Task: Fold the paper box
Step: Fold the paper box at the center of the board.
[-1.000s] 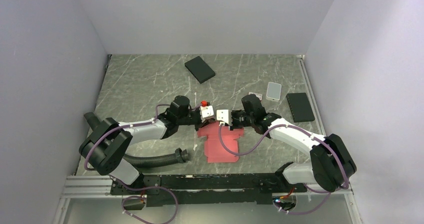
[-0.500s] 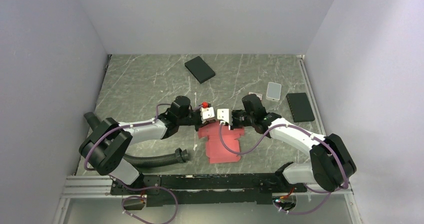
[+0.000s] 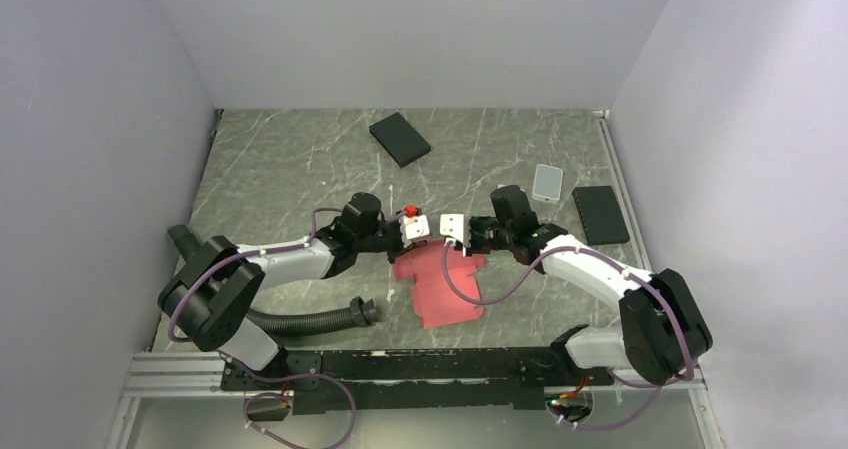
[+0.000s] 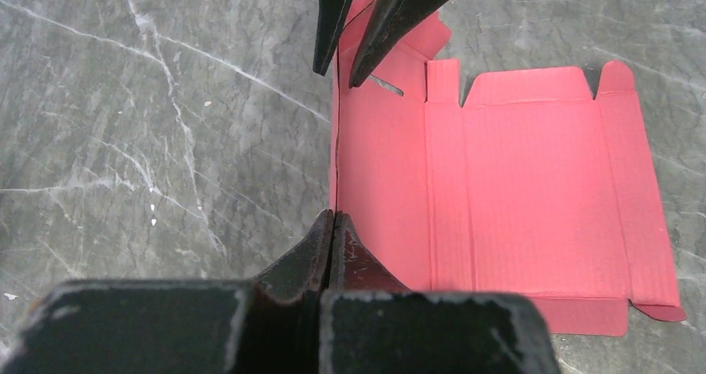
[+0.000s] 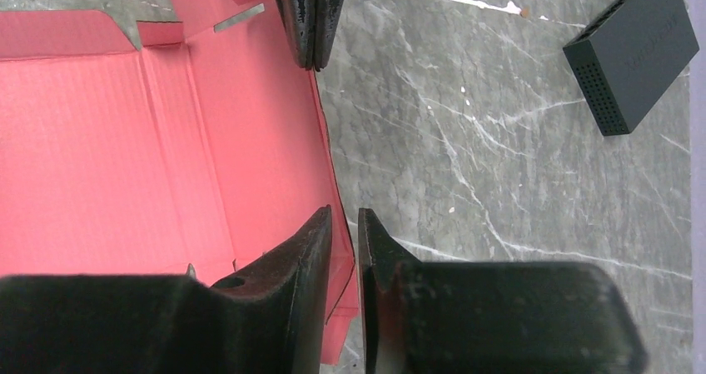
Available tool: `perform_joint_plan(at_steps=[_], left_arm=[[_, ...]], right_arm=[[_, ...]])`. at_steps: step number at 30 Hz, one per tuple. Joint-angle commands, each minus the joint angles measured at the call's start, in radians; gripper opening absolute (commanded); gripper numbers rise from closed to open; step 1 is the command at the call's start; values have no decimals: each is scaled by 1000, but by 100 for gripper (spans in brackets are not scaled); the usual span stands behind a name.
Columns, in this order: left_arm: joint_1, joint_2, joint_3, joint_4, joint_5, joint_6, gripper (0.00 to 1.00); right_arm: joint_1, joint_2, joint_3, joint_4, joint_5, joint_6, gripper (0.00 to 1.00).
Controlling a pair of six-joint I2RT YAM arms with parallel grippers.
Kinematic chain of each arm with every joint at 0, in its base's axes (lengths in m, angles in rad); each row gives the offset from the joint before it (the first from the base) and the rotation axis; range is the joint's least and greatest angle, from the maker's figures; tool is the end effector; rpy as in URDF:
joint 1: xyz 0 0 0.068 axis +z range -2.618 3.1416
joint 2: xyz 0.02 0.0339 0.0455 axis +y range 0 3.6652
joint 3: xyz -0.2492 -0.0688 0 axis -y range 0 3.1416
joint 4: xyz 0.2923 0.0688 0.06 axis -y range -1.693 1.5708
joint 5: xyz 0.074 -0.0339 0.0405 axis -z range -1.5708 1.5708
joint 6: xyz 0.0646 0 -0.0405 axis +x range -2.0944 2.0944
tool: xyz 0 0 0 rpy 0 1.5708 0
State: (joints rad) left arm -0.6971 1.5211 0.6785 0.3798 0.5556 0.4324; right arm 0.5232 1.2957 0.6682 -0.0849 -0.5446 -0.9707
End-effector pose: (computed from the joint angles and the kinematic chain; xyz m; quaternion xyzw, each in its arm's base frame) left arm 0.2559 -0.2587 0.1266 0.5596 0.6136 -0.2979 0.4707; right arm 0.2622 0.1899 0.1458 -0.6771 0.5666 0.1495 0.4451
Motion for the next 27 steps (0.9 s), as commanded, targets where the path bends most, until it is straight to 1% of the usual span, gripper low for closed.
perform_joint_plan(at_steps=[1,12,17,21,23,26,27], left_arm=[[1,-21,12,19,3,30,0],[1,-21,9,33,10,26,0],[1,-21,4,42,18,25,0],[1,-21,1,51,24,22,0],[1,-21,1,50,27,22,0],[1,-21,0,54,27,21,0],[1,-21,0,56,26,20,0]], right_arm=[[-5,-13,27,0,-36,-25,22],[-5,26,23,13,-36,-50,24],[-5,40,9,52,-50,-54,24],[-5,41,-8,80,-64,-69,17],[-5,41,-13,111,-65,-69,11],[-5,42,-18,112,-66,-84,1],[-5,42,-21,109,-66,-92,0]])
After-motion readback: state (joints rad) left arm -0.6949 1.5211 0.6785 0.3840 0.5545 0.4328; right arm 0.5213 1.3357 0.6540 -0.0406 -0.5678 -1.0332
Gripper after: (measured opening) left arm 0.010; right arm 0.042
